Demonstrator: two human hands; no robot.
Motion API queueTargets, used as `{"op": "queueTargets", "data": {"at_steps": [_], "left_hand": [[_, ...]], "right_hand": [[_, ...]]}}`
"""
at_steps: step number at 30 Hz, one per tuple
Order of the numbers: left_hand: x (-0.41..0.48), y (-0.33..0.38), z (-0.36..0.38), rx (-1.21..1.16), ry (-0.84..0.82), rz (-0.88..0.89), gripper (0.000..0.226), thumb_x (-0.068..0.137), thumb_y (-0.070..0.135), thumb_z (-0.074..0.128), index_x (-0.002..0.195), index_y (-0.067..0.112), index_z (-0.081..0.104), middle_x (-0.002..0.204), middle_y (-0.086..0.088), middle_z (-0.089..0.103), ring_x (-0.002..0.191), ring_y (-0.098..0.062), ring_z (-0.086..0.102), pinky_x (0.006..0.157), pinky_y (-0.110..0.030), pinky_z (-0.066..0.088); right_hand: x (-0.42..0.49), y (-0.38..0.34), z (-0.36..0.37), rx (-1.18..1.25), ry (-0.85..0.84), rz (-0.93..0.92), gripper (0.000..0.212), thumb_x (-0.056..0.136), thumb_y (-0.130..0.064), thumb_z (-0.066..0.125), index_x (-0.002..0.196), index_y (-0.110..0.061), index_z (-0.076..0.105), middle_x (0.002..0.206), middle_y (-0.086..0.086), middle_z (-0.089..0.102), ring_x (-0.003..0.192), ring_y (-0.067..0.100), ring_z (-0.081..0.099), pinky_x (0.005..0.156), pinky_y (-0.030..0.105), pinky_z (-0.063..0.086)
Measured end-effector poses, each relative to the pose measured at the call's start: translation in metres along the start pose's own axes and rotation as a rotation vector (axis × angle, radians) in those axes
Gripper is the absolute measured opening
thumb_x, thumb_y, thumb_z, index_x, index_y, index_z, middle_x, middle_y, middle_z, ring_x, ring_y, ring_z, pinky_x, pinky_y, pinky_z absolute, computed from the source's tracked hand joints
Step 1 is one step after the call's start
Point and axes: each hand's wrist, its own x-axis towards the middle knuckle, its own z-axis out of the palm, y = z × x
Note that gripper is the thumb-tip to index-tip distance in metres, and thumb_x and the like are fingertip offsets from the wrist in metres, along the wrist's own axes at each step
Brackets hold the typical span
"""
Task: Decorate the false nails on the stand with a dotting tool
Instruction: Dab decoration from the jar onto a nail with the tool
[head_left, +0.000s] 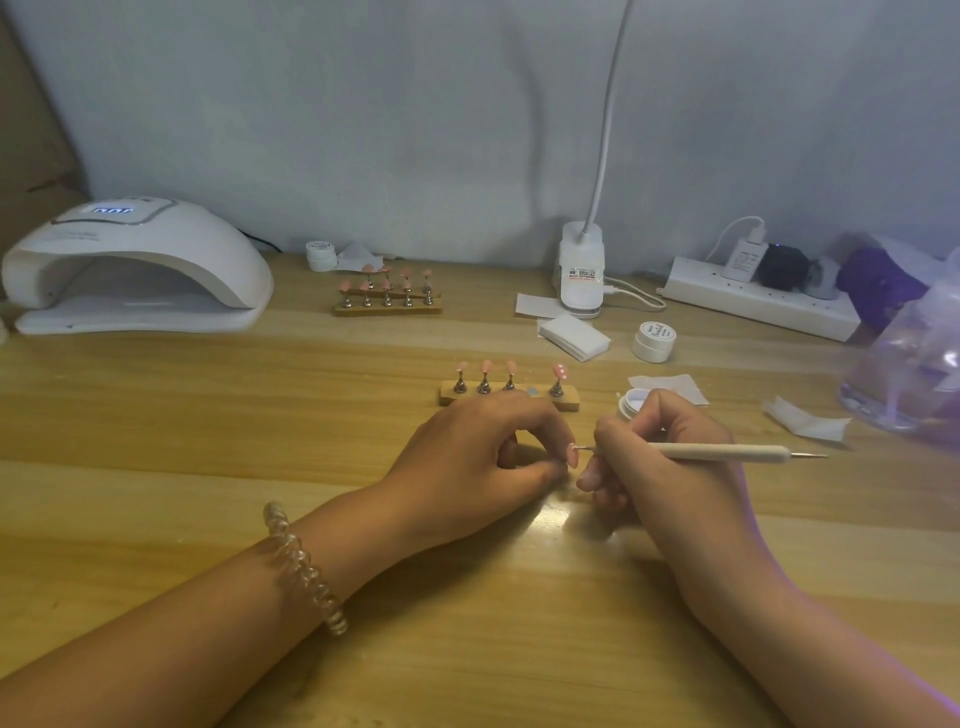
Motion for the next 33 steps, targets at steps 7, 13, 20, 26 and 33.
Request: {"op": "queueTargets", "data": {"at_steps": [7, 13, 20, 26, 33], "left_hand": [[0.0, -0.001, 0.001, -0.006, 0.003, -0.011, 0.01, 0.078, 0.032, 0.064, 0.086, 0.031, 0.069, 0.088, 0.014, 0.067, 0.066, -0.009, 0.054, 0.065, -0.036, 0.048], [0.0, -0.001, 0.001, -0.007, 0.0, -0.016, 0.01, 0.078, 0.033, 0.064, 0.086, 0.031, 0.069, 0.089, 0.012, 0.067, 0.067, -0.011, 0.055, 0.065, -0.039, 0.049], [0.0, -0.002, 0.0, -0.032, -0.012, -0.004, 0.007, 0.081, 0.027, 0.069, 0.086, 0.032, 0.07, 0.09, 0.016, 0.068, 0.067, -0.01, 0.056, 0.063, -0.03, 0.042], [0.0, -0.004, -0.001, -0.026, -0.009, -0.027, 0.006, 0.082, 0.03, 0.07, 0.087, 0.033, 0.07, 0.092, 0.017, 0.068, 0.066, -0.008, 0.052, 0.064, -0.028, 0.039], [0.0, -0.003, -0.002, -0.008, -0.017, -0.048, 0.011, 0.085, 0.023, 0.073, 0.088, 0.033, 0.07, 0.092, 0.015, 0.068, 0.063, -0.006, 0.049, 0.064, -0.025, 0.035]], "right_hand": [[0.001, 0.002, 0.001, 0.001, 0.005, -0.016, 0.019, 0.082, -0.002, 0.061, 0.07, -0.005, 0.046, 0.056, 0.016, 0.066, 0.042, 0.014, 0.055, 0.042, 0.026, 0.047], [0.001, 0.004, 0.0, -0.009, 0.017, -0.028, 0.02, 0.082, -0.003, 0.061, 0.069, -0.007, 0.046, 0.056, 0.015, 0.066, 0.042, 0.014, 0.055, 0.041, 0.025, 0.046], [0.006, 0.006, -0.006, -0.026, 0.206, -0.177, 0.027, 0.091, -0.025, 0.067, 0.071, -0.016, 0.05, 0.049, 0.001, 0.061, 0.039, 0.005, 0.048, 0.038, 0.015, 0.036], [0.024, 0.007, -0.029, -0.151, 0.336, -0.288, 0.019, 0.088, -0.041, 0.07, 0.082, -0.024, 0.065, 0.069, -0.008, 0.07, 0.052, 0.0, 0.055, 0.051, 0.02, 0.043], [0.037, 0.016, -0.04, -0.349, 0.333, -0.31, 0.02, 0.097, -0.038, 0.057, 0.088, -0.023, 0.068, 0.074, -0.018, 0.072, 0.069, -0.01, 0.063, 0.059, 0.007, 0.042]]}}
